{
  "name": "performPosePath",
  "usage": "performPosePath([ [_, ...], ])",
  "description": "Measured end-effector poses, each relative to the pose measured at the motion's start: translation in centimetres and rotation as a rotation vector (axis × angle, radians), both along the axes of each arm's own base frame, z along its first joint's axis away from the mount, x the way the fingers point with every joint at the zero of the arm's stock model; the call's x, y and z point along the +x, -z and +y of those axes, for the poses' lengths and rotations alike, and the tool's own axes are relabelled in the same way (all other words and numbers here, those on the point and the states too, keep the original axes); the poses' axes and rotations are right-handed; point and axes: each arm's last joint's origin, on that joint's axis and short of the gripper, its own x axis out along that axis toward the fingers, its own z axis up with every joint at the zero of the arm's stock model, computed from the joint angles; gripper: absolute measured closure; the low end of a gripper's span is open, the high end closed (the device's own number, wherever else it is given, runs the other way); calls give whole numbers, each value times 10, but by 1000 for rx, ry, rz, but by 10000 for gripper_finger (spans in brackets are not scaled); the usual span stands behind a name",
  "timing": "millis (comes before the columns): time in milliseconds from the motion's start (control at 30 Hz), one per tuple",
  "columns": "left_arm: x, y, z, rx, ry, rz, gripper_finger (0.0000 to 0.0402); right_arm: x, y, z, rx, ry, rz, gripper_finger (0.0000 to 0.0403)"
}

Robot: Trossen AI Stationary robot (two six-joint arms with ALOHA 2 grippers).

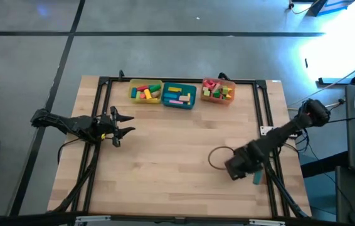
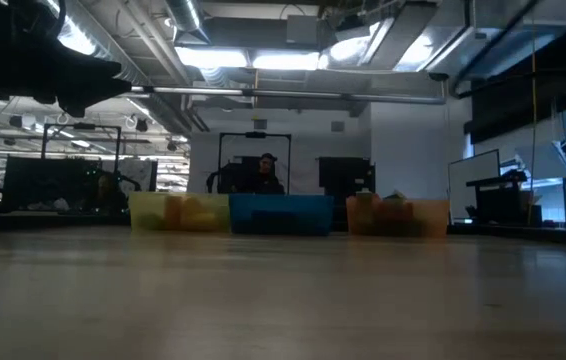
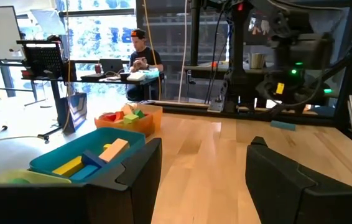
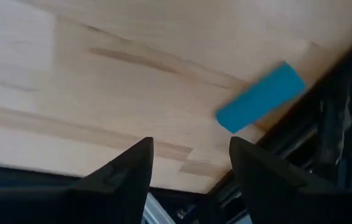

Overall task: Sort blocks by size
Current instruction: Put the blue rectangle block into the blue bin

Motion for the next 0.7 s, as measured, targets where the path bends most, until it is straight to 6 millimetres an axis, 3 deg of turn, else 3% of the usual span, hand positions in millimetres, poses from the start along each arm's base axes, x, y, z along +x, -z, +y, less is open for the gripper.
performPosePath([
  [367,0,0,0,0,0,0,204,-46,2,46,-287,282,32,187],
  [700,0,0,0,0,0,0,204,-58,22,65,-359,233,101,187],
])
